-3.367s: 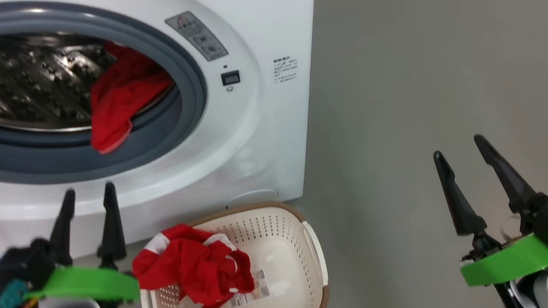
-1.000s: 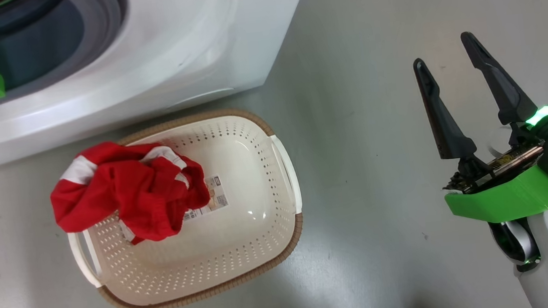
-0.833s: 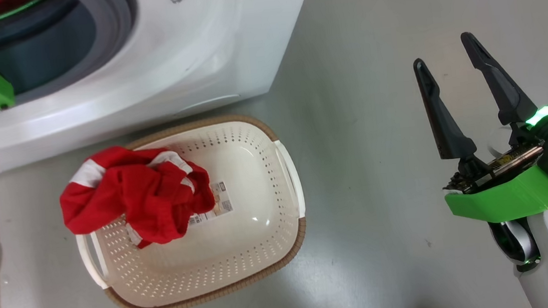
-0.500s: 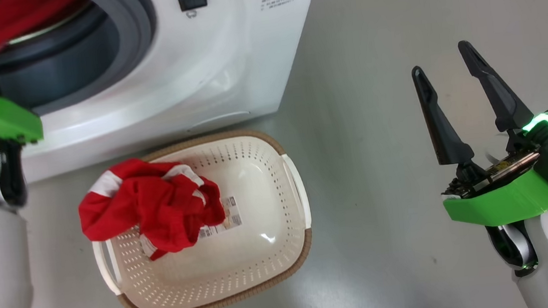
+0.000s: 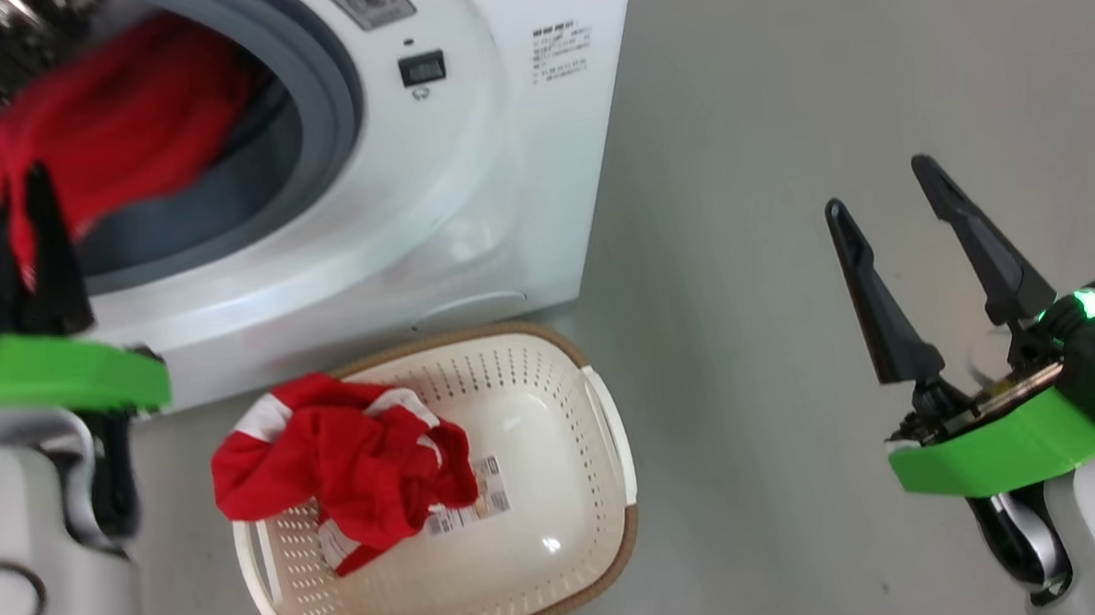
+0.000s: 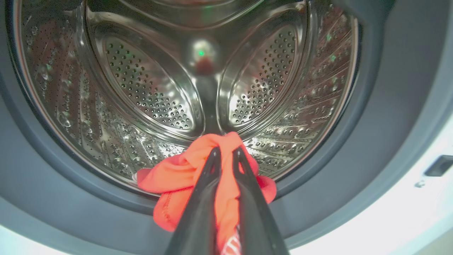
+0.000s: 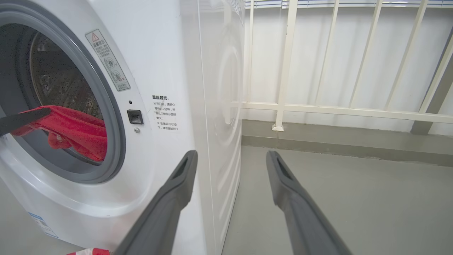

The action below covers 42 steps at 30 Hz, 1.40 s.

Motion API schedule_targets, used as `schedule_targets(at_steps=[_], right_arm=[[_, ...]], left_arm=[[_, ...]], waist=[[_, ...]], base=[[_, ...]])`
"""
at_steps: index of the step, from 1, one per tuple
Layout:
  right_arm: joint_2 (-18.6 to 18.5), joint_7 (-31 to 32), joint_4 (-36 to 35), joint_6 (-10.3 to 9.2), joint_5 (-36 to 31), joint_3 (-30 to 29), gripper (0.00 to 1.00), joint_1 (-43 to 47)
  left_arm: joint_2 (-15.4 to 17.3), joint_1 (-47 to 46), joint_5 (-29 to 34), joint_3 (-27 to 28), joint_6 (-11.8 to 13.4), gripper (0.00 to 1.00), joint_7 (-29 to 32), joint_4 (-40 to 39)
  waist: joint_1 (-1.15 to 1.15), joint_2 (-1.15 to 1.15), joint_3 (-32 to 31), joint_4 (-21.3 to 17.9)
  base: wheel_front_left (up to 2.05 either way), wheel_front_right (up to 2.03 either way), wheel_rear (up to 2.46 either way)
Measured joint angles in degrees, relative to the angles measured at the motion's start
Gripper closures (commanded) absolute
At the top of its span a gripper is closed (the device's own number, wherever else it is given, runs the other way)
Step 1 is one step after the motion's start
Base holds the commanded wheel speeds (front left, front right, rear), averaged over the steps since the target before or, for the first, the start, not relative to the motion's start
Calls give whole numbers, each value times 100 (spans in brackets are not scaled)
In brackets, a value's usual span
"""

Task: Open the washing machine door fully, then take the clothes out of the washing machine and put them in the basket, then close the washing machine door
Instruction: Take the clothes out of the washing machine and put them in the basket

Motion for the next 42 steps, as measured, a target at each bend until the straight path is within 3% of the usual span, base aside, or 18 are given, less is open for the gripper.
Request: schedule_targets(at_steps=[12, 27, 34, 42], right_arm=[[38, 0, 142, 0, 44, -24, 0, 465], [25, 0, 181, 0, 49, -14, 0, 692], [20, 0, 177, 0, 49, 4, 0, 731], [-7, 0, 164, 0, 49, 36, 0, 625]], left_arm=[[-348, 1567, 43, 79, 102, 100, 13, -1682], [-413, 2601, 119, -193, 455, 100, 802, -4284], [-461, 2887, -66, -292, 497, 100, 964, -4396], [-532, 2856, -248, -615, 327, 100, 712, -3148]], waist=[[0, 0, -751, 77], [0, 0, -1264, 251], [0, 0, -1180, 313], [0, 0, -843, 321]], base=[[0, 0, 0], [0, 0, 0], [0, 0, 0], [0, 0, 0]])
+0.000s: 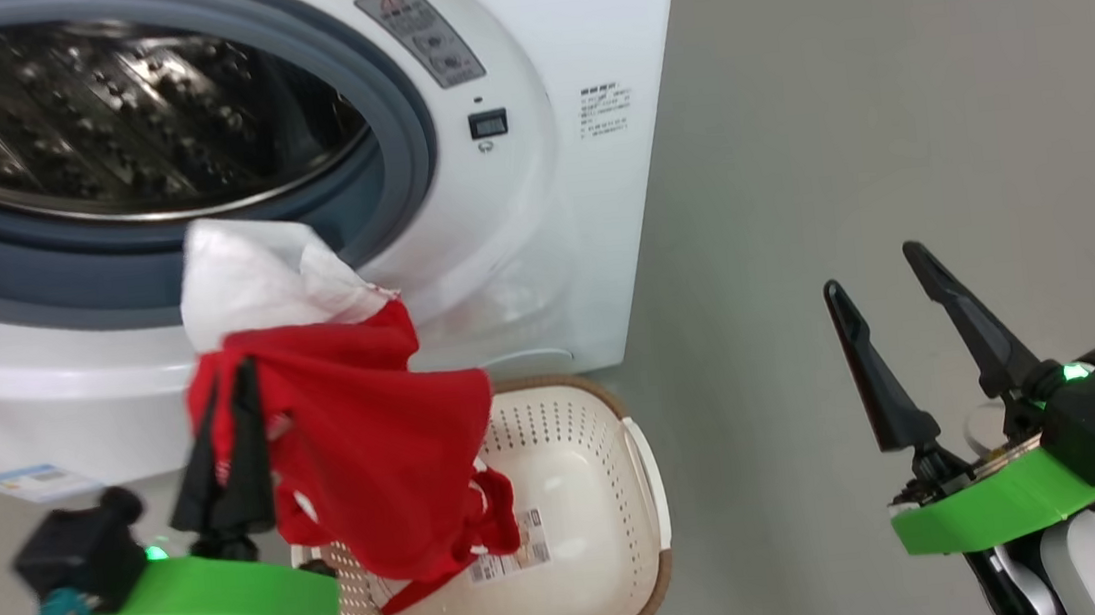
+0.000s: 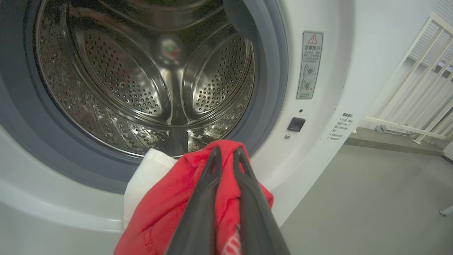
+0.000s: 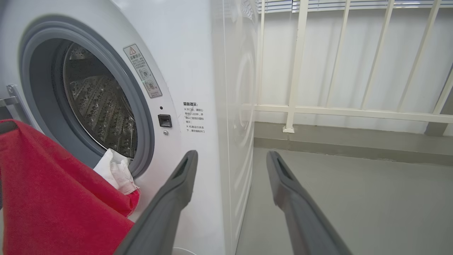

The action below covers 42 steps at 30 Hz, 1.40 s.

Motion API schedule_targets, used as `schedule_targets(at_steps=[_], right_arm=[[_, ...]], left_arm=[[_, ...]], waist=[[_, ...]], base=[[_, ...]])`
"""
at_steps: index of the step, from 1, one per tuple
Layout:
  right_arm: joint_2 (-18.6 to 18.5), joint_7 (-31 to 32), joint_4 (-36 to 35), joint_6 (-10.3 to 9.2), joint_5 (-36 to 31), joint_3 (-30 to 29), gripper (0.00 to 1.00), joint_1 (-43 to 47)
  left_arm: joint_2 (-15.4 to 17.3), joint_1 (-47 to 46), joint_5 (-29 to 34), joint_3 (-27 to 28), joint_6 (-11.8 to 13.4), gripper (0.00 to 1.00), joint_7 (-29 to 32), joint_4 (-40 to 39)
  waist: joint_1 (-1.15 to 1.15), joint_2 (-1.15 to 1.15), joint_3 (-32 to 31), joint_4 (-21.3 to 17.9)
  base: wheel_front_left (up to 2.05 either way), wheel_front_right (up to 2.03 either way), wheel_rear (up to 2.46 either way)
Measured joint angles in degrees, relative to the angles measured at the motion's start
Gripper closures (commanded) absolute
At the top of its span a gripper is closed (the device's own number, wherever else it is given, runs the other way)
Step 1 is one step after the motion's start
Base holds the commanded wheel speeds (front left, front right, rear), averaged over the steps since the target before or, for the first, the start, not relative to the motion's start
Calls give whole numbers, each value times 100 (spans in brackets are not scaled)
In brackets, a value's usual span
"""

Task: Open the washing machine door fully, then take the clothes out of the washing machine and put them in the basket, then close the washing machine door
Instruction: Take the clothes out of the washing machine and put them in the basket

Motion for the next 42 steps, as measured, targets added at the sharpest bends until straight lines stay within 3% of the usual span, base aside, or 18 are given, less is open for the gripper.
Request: schedule_targets(at_steps=[10, 19, 28, 34, 42], right_arm=[[-5, 0, -5, 0, -3, 8, 0, -303], [5, 0, -2, 0, -10, 22, 0, -533], [76, 0, 16, 0, -9, 211, 0, -829], [114, 0, 30, 0, -9, 227, 0, -932], [170, 0, 31, 0, -8, 244, 0, -981]], left_arm=[[-42, -840, -70, -348, -194, 100, -431, 2160], [-87, -1696, -335, -425, -193, 100, -285, 4198], [-133, -2469, -660, -647, -392, 100, -67, 5995], [-143, -2918, -772, -727, -435, 100, 134, 6728], [-102, -3073, -788, -802, -383, 100, 475, 7112]], waist=[[0, 0, 508, -77], [0, 0, 1030, -176], [0, 0, 1510, -372], [0, 0, 1724, -538], [0, 0, 1931, -733]], base=[[0, 0, 0], [0, 0, 0], [0, 0, 0], [0, 0, 0], [0, 0, 0]])
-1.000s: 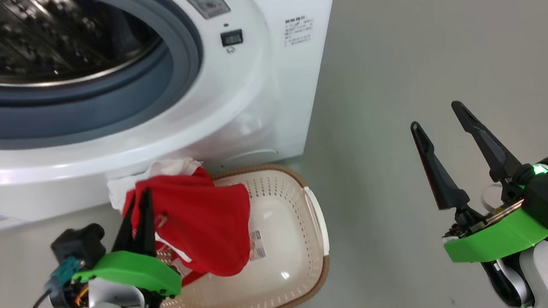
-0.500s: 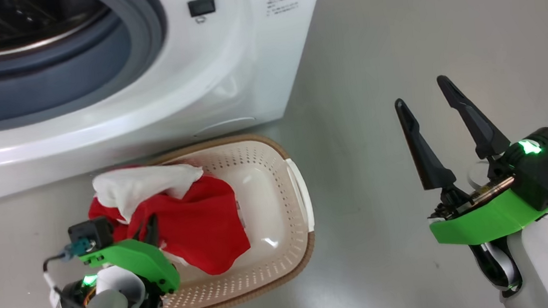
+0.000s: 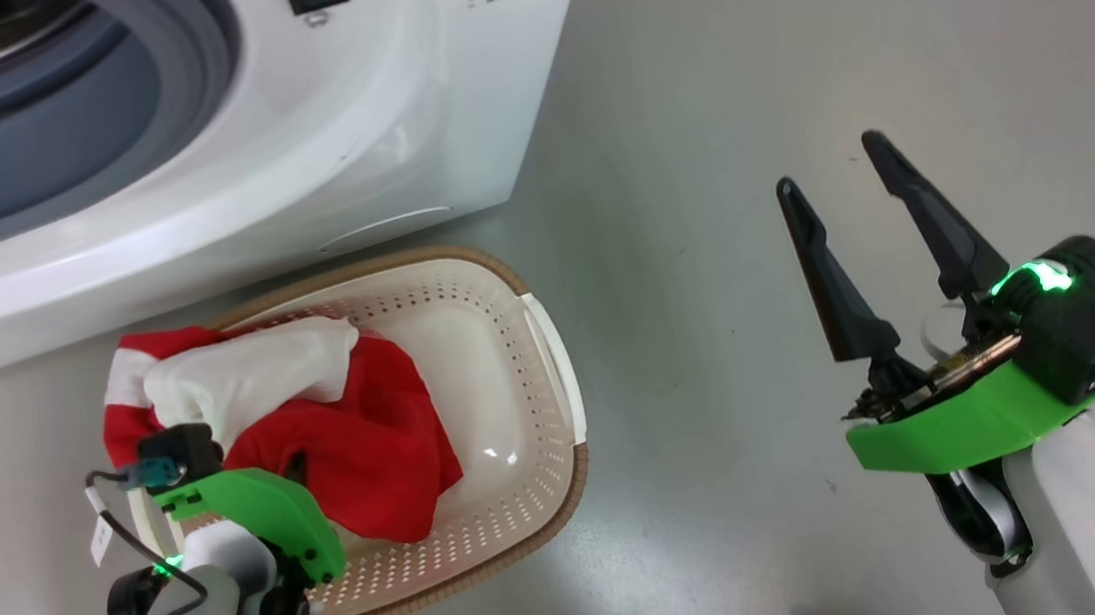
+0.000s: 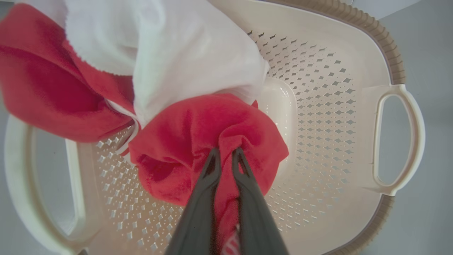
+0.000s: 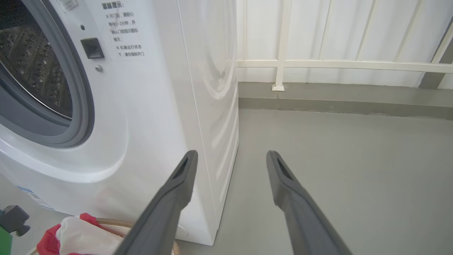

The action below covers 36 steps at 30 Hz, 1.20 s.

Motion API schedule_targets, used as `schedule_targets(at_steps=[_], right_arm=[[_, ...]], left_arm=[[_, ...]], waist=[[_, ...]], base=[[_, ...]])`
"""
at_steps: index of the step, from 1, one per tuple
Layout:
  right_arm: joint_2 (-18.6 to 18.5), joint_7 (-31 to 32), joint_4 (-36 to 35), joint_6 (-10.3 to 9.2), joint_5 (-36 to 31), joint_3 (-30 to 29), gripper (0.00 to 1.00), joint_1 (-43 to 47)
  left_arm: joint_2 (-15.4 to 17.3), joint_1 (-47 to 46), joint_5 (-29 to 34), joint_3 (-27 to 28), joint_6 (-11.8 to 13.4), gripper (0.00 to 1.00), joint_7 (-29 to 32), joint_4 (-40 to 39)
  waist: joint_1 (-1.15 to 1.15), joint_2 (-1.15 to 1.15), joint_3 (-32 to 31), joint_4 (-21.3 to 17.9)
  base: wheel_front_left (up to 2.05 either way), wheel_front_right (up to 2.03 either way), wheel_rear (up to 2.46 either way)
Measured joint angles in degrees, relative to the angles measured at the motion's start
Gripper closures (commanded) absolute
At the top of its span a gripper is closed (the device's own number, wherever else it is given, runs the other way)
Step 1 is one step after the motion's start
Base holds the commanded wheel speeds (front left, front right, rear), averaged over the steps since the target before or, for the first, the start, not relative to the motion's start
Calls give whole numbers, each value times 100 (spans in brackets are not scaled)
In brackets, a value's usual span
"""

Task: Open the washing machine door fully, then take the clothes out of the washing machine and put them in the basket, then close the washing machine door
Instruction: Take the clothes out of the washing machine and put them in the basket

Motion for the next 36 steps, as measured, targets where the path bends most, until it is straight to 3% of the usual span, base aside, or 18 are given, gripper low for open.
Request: schedule_targets(at_steps=[1, 4, 5, 7, 8, 9, 14, 22, 36], right_arm=[[5, 0, 1, 0, 0, -1, 0, -38], [29, 0, 31, 0, -2, -66, 0, -73], [34, 0, 54, 0, -3, -97, 0, -73], [42, 0, 92, 0, -5, -159, 0, -71], [51, 0, 119, 0, -9, -205, 0, -69], [62, 0, 142, 0, -10, -249, 0, -69], [103, 0, 285, 0, -10, -290, 0, -31], [91, 0, 546, 0, -10, -281, 0, 169], [45, 0, 954, 0, -155, -611, 0, 860]], left_arm=[[16, 0, 0, -10, 25, 96, 1, 10], [51, 0, 0, -30, 26, 60, -23, 36], [48, 0, 0, -45, 25, 60, -75, 44], [47, 1, 2, -92, 22, 44, -256, 49], [43, 1, 1, -101, 7, 18, -411, 43], [44, 1, 1, -110, 4, 0, -552, 34], [34, 33, 76, -278, -8, 0, -1024, 3], [12, 317, 78, -311, -10, 0, -1162, -247], [9, 1681, 271, 66, -51, 0, -1169, -1937]], waist=[[0, 0, 15, -22], [0, 0, 36, -61], [0, 0, 27, -60], [0, 0, -12, -49], [0, 0, -43, -38], [0, 0, -81, -24], [0, 0, -391, 83], [0, 0, -828, 234], [0, 0, -1912, 531]], base=[[0, 0, 0], [0, 0, 0], [0, 0, 0], [0, 0, 0], [0, 0, 0], [0, 0, 0], [0, 0, 0], [0, 0, 0], [0, 0, 0]])
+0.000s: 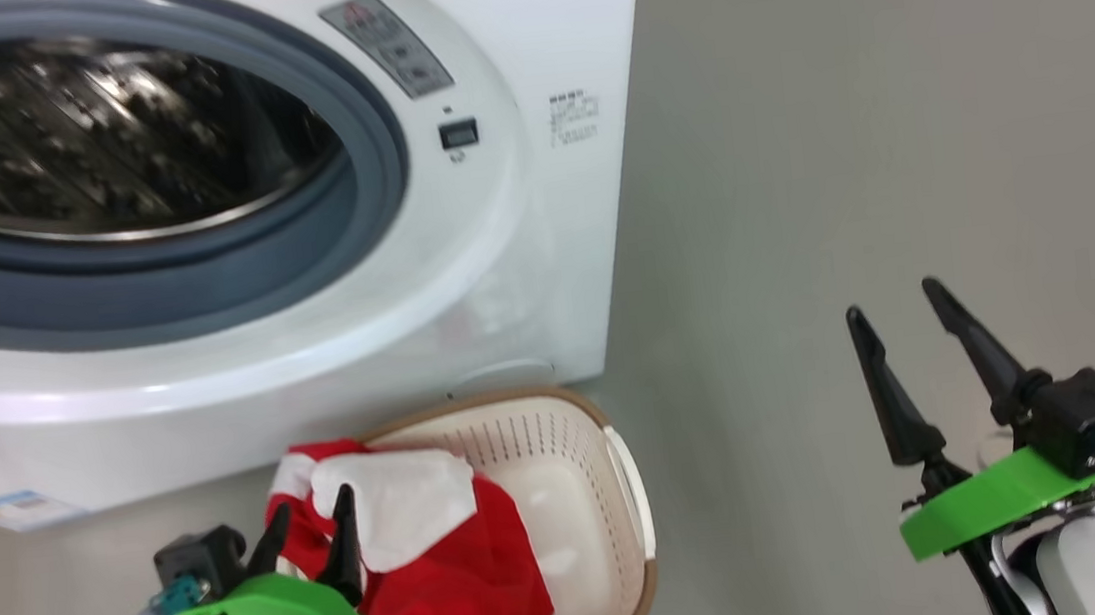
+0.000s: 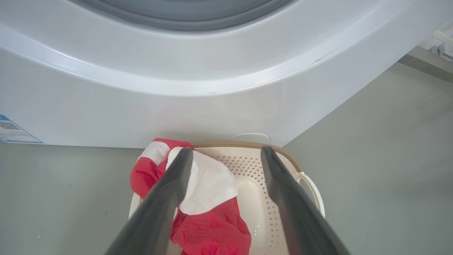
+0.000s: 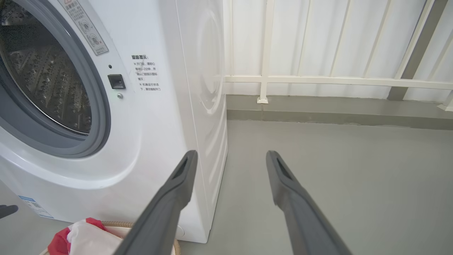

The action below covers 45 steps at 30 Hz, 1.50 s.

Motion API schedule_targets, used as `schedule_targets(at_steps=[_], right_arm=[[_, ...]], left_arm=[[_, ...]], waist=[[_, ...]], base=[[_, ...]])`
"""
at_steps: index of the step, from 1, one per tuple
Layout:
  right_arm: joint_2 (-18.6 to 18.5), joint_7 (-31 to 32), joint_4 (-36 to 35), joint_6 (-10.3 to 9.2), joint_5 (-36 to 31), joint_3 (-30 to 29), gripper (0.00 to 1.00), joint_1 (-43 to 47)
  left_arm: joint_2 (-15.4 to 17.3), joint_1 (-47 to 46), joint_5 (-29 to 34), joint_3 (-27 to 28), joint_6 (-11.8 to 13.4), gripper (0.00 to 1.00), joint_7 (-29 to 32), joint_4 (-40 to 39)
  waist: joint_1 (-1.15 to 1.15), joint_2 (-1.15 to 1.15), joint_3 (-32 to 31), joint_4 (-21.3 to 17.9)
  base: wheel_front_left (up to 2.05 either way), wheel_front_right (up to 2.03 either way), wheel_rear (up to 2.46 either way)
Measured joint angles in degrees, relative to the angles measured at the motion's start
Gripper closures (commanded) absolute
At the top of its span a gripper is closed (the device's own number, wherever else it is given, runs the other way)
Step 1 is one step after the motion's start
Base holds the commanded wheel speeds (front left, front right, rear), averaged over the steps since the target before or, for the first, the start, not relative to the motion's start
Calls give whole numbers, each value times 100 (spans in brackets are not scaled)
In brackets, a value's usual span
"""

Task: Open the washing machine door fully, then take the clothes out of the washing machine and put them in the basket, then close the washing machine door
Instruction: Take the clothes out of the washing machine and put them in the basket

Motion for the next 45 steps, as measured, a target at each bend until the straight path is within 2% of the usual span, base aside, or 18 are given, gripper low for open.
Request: schedule_targets(at_steps=[9, 21, 28, 37, 45], right_arm=[[24, 0, 132, 0, -47, -22, 0, 330], [19, 0, -34, 0, -48, -114, 0, 641], [1, 1, -279, 0, -48, -135, 0, 858], [2, 1, -316, 0, -64, -165, 0, 995], [26, 1, -327, 0, -65, -177, 0, 1000]], left_arm=[[66, 860, 300, 447, 59, 0, 0, -1429], [76, 1846, 799, 870, 75, 0, -1, -3144], [88, 2265, 961, 856, 135, 0, 0, -3596], [93, 2552, 806, 905, 151, 0, 0, -4103], [192, 2621, 806, 981, 158, 0, 0, -4200]], waist=[[0, 0, -657, 111], [0, 0, -1199, 110], [0, 0, -1445, 97], [0, 0, -1625, 129], [0, 0, -1635, 131]], base=[[0, 0, 0], [0, 0, 0], [0, 0, 0], [0, 0, 0], [0, 0, 0]])
